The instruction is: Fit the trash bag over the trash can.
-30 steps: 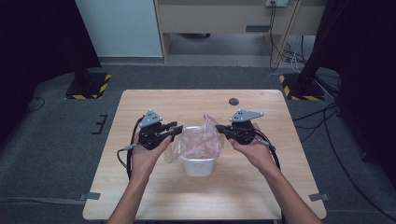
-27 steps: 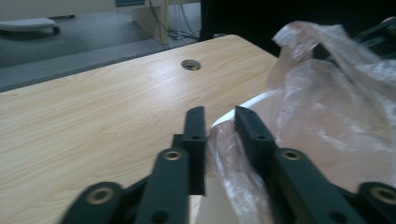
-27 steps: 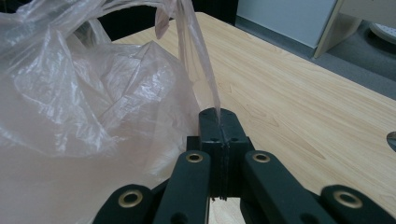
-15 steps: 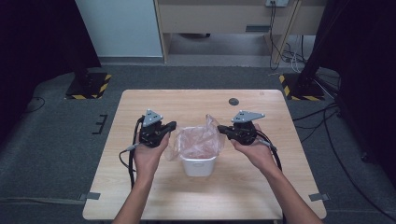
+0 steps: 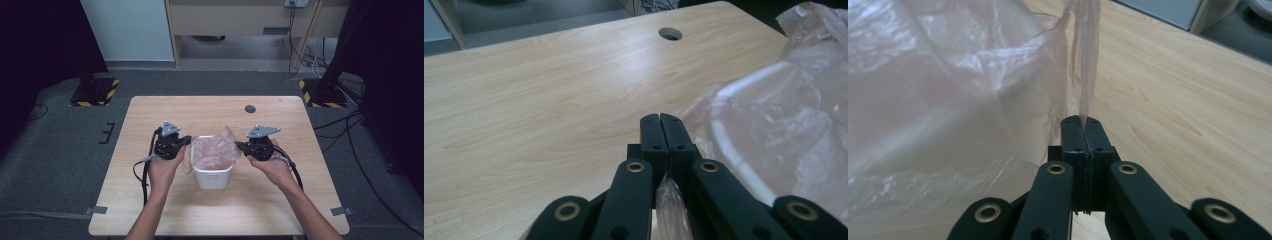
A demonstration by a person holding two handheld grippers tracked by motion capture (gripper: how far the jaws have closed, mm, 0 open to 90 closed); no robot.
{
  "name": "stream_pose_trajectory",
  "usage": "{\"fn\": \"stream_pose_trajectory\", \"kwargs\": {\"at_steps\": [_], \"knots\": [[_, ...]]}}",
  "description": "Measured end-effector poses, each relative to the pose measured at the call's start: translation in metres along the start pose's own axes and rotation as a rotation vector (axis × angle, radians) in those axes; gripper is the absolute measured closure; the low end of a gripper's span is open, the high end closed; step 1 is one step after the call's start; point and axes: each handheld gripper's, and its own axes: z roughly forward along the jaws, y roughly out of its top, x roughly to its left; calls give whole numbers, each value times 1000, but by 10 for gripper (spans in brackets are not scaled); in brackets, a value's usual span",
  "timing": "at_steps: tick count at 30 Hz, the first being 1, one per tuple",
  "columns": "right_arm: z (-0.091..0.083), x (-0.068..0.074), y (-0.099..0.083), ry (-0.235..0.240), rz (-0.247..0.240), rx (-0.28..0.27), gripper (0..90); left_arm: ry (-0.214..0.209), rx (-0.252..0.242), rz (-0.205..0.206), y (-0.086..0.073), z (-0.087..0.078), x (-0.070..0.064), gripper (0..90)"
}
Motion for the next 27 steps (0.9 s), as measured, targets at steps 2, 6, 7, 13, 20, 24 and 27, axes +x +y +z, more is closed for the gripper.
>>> {"fn": "stream_pose_trajectory", "kwargs": {"at_steps": [2,6,7,13,20,24,27], "knots": [[2,1,-3,3,2,11,900,0,7,0,-4,2,0,896],[5,0,-8,6,5,19,900,0,6,-4,-10,4,2,896],[6,0,-10,6,8,23,900,-4,4,-9,-11,4,2,896],[8,1,-14,11,12,32,900,-9,22,-4,-15,6,2,896],[13,1,-19,8,5,47,900,-7,46,5,-22,9,3,896],[14,-1,-21,3,13,54,900,-7,38,-4,-25,10,5,896],[10,-2,-19,-1,30,32,832,-11,25,-9,-24,7,5,893]]}}
